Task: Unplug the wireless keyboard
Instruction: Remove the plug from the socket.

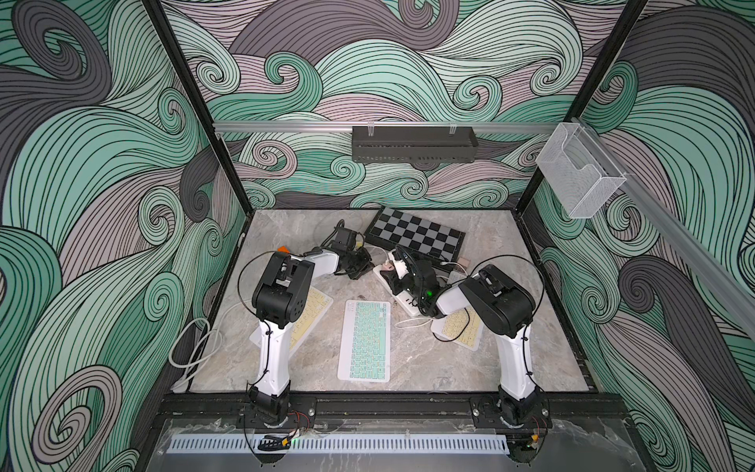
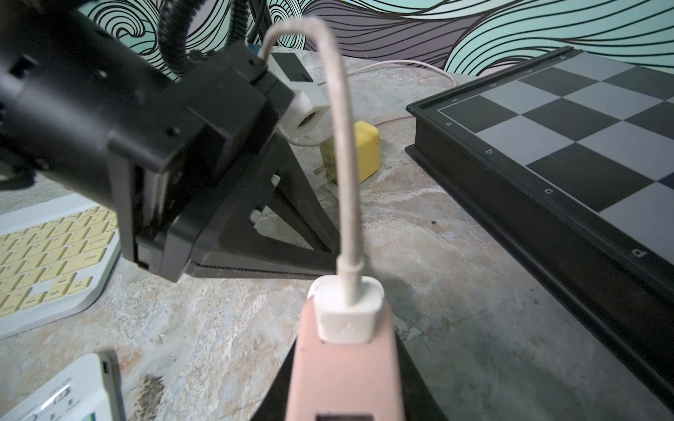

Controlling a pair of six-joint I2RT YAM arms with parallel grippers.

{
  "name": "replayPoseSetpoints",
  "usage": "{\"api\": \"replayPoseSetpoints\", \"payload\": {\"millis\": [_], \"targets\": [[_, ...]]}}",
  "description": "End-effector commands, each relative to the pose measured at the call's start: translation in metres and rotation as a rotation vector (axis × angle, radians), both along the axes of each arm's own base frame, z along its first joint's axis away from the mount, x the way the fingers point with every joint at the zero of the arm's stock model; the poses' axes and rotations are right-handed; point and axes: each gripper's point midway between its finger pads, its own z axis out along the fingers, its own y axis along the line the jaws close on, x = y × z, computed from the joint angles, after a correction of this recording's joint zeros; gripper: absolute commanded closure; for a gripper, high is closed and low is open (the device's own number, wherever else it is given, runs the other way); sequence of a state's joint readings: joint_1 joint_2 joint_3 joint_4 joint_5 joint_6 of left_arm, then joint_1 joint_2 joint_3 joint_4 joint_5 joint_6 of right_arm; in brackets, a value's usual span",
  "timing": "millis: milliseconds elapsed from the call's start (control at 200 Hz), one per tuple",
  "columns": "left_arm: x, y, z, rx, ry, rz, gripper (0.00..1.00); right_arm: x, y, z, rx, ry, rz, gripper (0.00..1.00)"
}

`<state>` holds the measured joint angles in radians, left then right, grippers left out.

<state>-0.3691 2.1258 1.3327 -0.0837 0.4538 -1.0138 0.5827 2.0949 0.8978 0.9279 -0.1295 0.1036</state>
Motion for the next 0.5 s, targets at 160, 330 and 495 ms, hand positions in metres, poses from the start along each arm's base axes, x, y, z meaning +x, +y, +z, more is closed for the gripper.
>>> {"api": "replayPoseSetpoints", "payload": {"millis": [160, 330, 495], "targets": [[-0.12, -0.016, -0.1, 0.079, 0.447, -0.122, 1.0, -0.068, 0.057, 0.272, 0.406, -0.774, 0.371, 1.0], [-0.122, -0.015, -0.102, 0.08, 0.457, -0.117, 1.0, -0.061, 0.055, 0.281, 0.383, -0.833, 0.316, 1.0], [-0.123, -0.016, -0.104, 0.074, 0.465, -0.114, 1.0, -0.054, 0.051, 0.316, 0.406, -0.918, 0.252, 1.0]]}}
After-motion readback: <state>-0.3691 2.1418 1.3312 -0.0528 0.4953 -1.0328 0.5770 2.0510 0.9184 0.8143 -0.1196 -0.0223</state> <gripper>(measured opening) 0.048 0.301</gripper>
